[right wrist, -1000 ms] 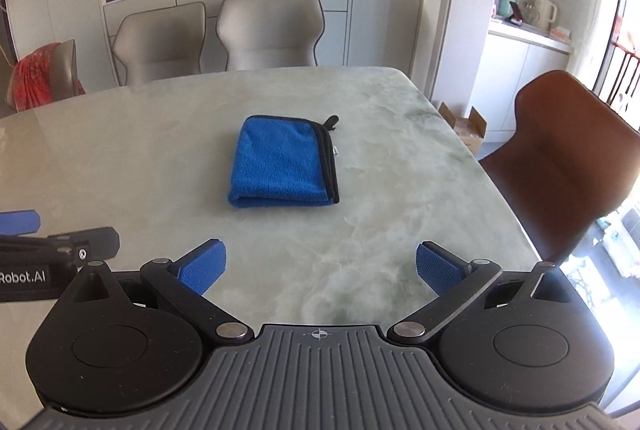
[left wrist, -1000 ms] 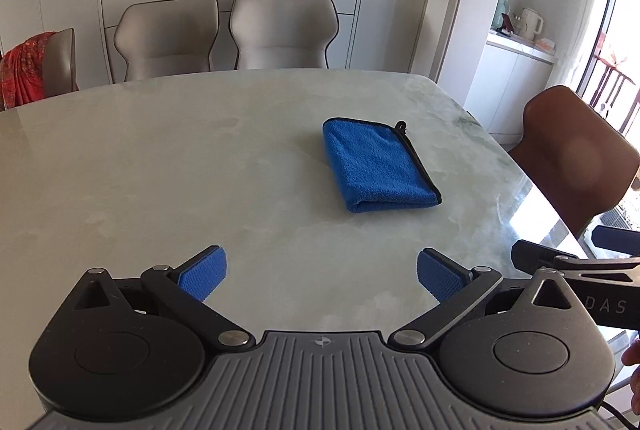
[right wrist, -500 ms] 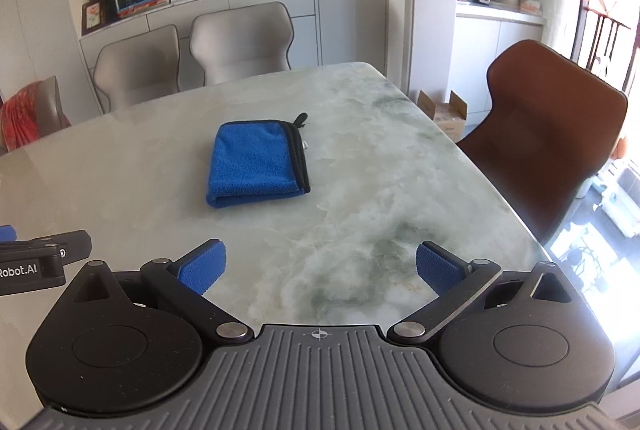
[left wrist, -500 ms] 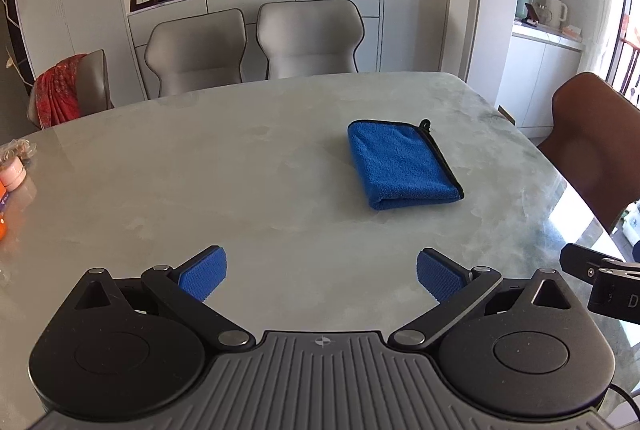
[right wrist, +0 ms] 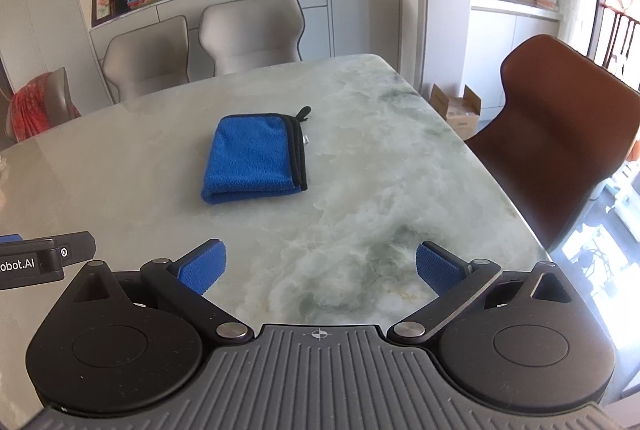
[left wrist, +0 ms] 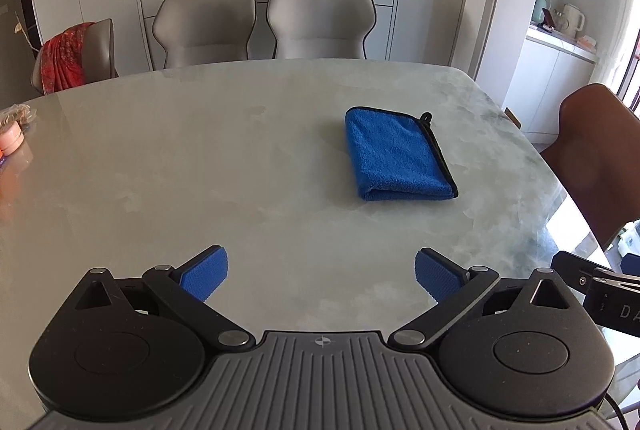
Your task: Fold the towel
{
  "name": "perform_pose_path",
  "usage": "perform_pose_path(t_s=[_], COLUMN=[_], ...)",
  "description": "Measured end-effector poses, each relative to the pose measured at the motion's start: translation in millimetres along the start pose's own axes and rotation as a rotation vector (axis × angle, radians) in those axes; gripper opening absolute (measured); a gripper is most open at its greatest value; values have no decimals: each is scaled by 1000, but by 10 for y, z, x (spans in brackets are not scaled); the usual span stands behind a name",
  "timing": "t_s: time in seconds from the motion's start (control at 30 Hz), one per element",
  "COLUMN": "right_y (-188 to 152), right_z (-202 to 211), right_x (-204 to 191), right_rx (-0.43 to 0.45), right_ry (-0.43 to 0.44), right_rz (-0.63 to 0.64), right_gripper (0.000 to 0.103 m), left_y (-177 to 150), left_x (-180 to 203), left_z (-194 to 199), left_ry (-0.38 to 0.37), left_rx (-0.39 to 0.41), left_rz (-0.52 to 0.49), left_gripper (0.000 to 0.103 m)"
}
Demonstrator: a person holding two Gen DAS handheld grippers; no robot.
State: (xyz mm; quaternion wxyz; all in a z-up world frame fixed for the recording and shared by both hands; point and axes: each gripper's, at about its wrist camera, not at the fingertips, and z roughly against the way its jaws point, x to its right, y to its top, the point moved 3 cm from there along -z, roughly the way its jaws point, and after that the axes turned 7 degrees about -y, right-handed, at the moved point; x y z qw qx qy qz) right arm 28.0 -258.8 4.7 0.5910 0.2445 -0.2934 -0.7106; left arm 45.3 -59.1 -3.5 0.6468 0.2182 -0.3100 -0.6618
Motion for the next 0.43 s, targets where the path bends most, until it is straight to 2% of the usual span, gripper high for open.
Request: perform_pose_path(t_s=[0.43], right_y=[44], right_z=[-81], right_x=[-38], right_rx=[-16], right_ry=[5], right_rz=[14], right_gripper=[102], left_y=[45], left_x=[4], left_z=[-118], left_ry=[13], left_rx=[-27], left_rz=[-9], left_gripper=[102])
